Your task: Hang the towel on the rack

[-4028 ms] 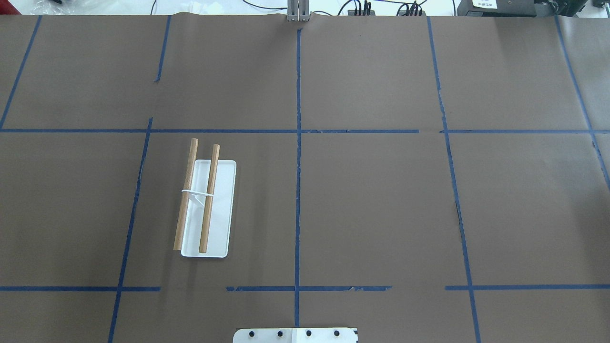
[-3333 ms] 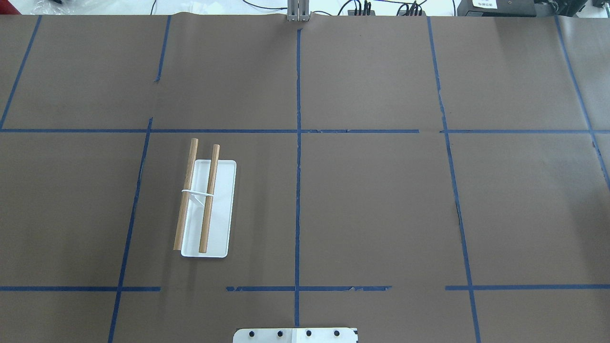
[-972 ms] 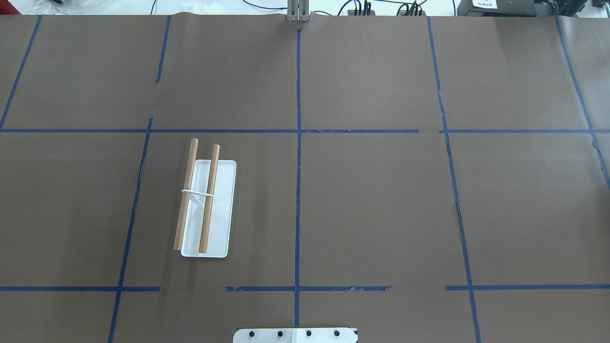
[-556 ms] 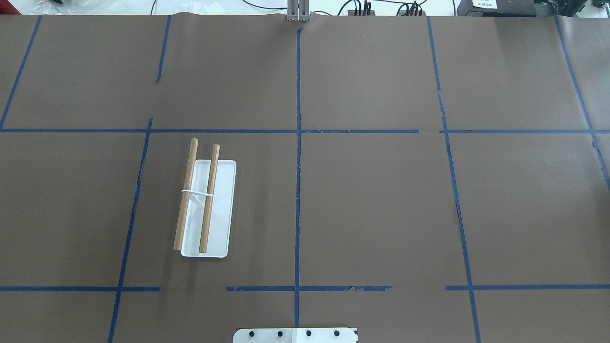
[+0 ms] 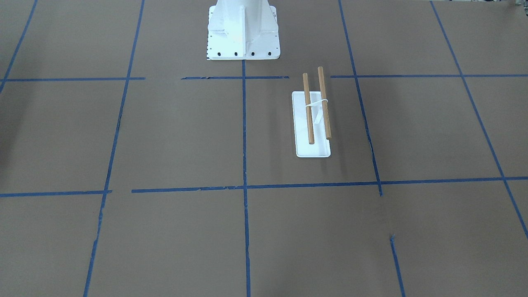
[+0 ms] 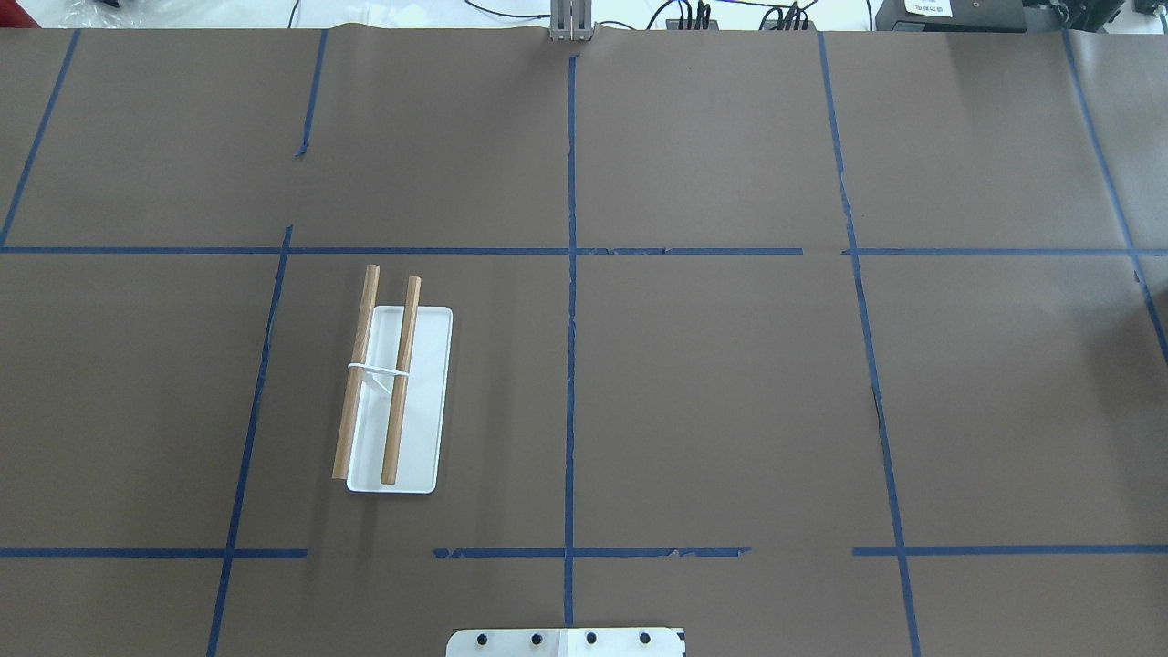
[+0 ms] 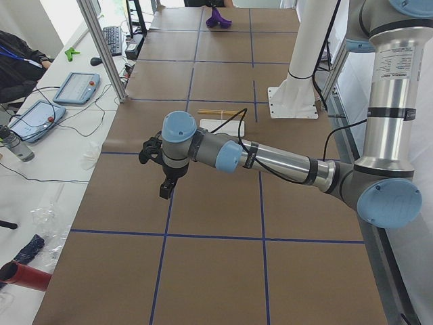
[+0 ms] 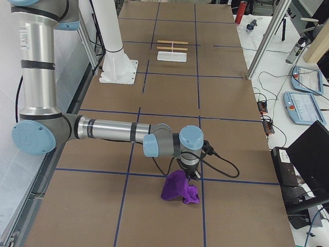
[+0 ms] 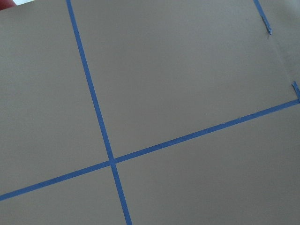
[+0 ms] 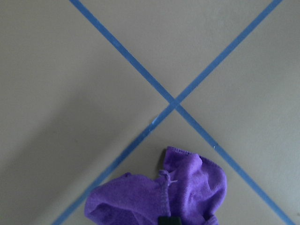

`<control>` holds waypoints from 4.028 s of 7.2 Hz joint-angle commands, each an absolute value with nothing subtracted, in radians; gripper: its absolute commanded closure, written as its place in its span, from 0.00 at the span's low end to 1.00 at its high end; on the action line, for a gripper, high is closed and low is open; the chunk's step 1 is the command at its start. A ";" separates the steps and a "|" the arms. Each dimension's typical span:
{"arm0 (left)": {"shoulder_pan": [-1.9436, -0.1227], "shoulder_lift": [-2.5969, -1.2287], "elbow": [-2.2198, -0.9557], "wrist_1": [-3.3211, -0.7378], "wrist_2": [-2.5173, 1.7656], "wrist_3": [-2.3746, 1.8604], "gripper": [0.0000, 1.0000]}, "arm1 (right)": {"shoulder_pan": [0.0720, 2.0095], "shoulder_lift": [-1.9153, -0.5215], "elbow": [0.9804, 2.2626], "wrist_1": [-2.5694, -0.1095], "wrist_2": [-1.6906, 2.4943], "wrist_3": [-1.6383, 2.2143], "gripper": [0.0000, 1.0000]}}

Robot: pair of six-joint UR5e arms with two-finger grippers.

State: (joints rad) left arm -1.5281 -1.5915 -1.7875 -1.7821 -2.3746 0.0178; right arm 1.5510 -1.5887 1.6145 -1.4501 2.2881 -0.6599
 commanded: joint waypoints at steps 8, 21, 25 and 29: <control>-1.202 -1.921 -1.827 -1.934 -2.372 -0.963 0.00 | 1.209 -1.202 2.038 -1.830 2.381 0.279 1.00; -0.701 -2.374 -1.654 -1.945 -2.103 -2.236 0.06 | 0.799 -0.983 2.040 -1.327 2.083 0.773 1.00; -0.700 -2.379 -1.655 -1.973 -2.103 -2.229 0.05 | 0.787 -0.979 2.080 -1.328 2.085 0.775 1.00; -0.699 -2.373 -1.655 -2.003 -2.103 -2.224 0.69 | 0.787 -0.977 2.089 -1.327 2.085 0.775 1.00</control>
